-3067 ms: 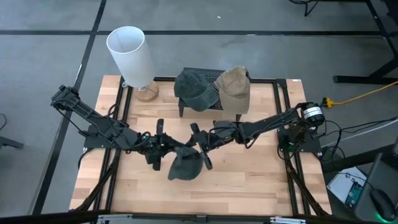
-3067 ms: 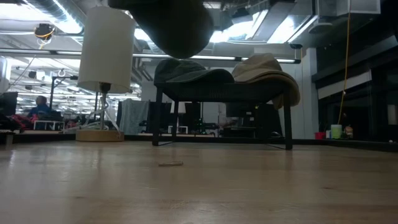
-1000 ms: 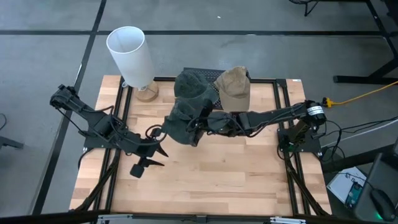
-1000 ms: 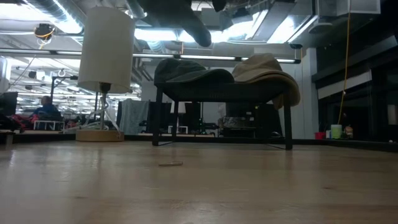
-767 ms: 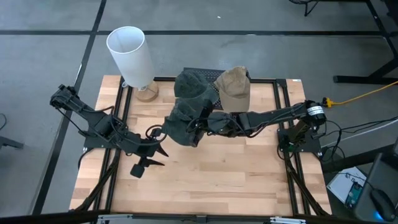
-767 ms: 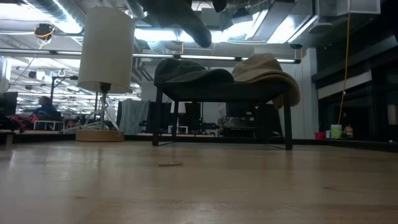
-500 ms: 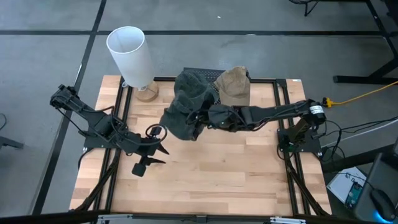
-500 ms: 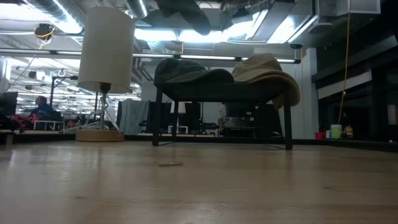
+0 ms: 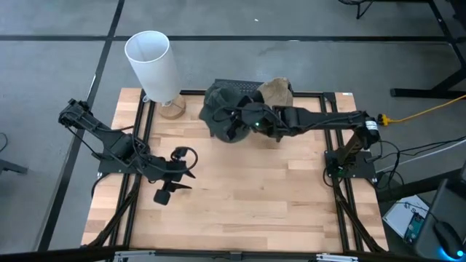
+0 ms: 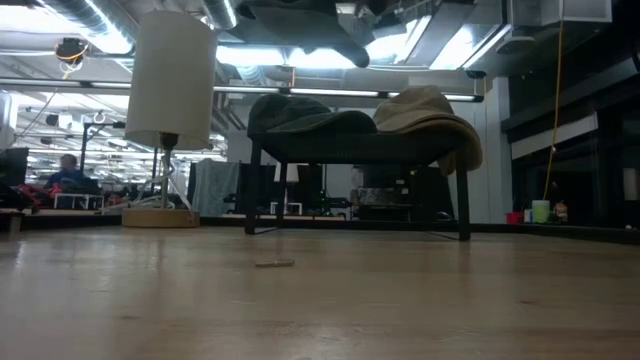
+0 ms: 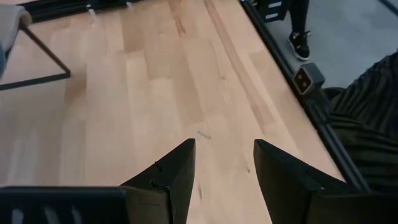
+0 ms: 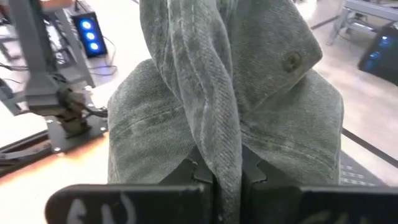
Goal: Pick & Place hat
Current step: Put the black cap on the shelf
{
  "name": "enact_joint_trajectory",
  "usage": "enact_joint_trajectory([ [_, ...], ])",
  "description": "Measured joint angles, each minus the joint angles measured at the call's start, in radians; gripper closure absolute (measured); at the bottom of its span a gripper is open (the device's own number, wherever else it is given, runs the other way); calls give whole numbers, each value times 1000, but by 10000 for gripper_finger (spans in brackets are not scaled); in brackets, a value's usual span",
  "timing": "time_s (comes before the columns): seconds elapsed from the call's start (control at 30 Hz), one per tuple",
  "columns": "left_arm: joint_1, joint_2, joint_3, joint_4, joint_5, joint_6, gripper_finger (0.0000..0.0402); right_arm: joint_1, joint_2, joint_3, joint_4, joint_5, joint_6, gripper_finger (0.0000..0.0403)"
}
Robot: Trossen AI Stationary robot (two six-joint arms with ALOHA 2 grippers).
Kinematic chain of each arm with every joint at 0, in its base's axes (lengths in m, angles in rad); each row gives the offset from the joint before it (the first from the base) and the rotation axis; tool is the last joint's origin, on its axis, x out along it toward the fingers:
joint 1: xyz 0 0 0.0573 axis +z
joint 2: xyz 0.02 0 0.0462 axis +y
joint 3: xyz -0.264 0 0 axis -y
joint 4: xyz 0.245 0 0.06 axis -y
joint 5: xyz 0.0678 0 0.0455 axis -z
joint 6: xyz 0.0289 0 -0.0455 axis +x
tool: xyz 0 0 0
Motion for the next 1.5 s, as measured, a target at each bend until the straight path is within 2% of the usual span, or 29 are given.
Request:
enact_joint_trajectory([
  [0.23, 0, 0, 0, -12, -63, 0, 248, -37, 0, 56, -100, -3, -2, 386],
  [0.4, 1, 0, 0, -36, -171, 68, 249, -60, -2, 132, -180, -24, -5, 386],
  [0.6, 0, 0, -1, -41, -166, 174, 248, -114, -2, 152, -191, -99, -34, 386],
  [0.83, 0, 0, -1, -41, -160, 104, 252, -213, 5, 87, -173, -227, -40, 386],
  [0.97, 0, 0, -1, -40, -160, 104, 249, -261, 5, 43, -153, -266, -27, 386],
  [1.2, 0, 0, -1, -40, -160, 104, 249, -295, 10, -51, -34, -367, -24, 386],
  [1.5, 0, 0, -1, -40, -160, 104, 248, -316, 10, -105, -26, -363, 25, 382],
])
